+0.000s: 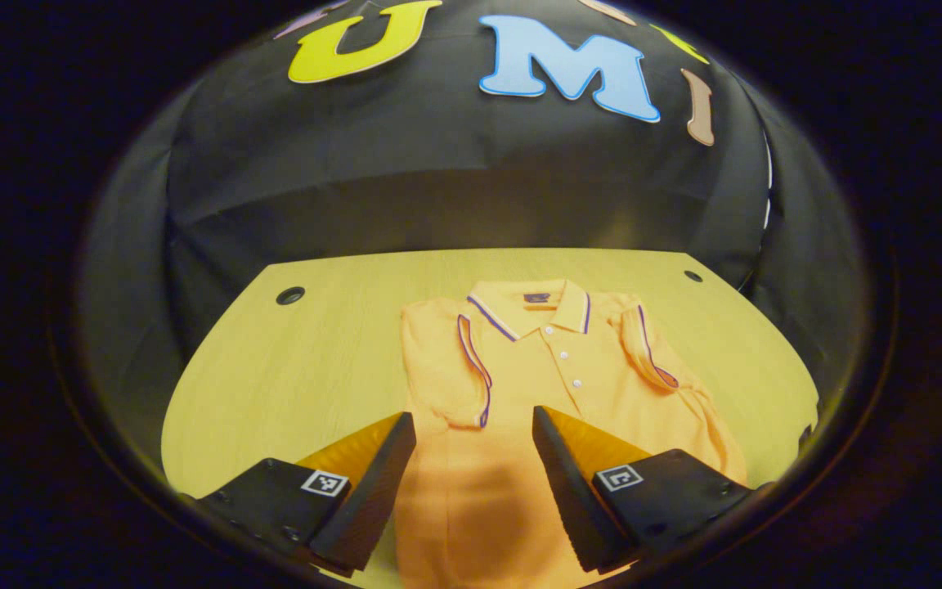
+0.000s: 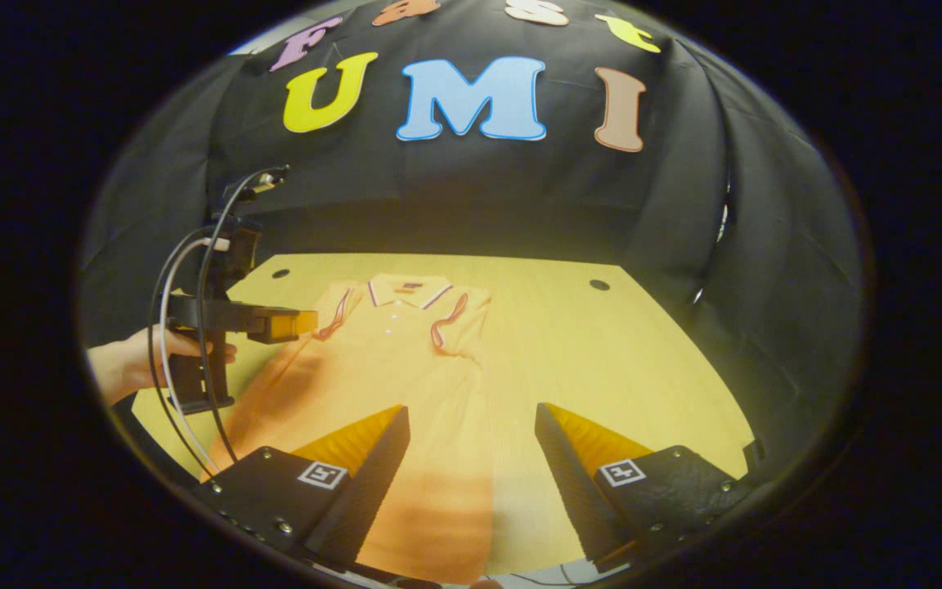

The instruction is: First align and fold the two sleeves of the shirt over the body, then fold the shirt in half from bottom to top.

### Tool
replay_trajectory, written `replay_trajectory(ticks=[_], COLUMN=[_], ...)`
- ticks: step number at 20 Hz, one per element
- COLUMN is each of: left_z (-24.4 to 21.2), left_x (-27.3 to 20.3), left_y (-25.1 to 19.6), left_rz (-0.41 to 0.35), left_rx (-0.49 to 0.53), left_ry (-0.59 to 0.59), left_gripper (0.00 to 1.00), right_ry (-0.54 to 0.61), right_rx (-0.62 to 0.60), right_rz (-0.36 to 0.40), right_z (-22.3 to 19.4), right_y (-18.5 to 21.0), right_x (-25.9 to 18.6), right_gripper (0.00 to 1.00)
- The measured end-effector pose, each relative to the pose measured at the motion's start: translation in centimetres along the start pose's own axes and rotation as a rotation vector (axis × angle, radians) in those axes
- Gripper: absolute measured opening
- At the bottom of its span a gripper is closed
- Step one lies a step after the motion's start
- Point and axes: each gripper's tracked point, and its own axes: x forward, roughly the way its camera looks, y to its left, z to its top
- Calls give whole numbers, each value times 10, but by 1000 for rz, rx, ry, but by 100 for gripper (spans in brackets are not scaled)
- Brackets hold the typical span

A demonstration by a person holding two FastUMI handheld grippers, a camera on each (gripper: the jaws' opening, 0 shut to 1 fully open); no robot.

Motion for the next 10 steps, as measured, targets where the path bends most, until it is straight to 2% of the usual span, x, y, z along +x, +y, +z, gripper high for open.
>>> replay_trajectory(ticks=[10], left_z=[-102], left_x=[-103], left_y=[-9], left_rz=[-3], left_rx=[-37], left_ry=[70], left_gripper=[94], right_ry=[116], right_rx=[-22], right_rz=[62], right_z=[-86], right_y=[5], right_x=[-20], right_gripper=[96])
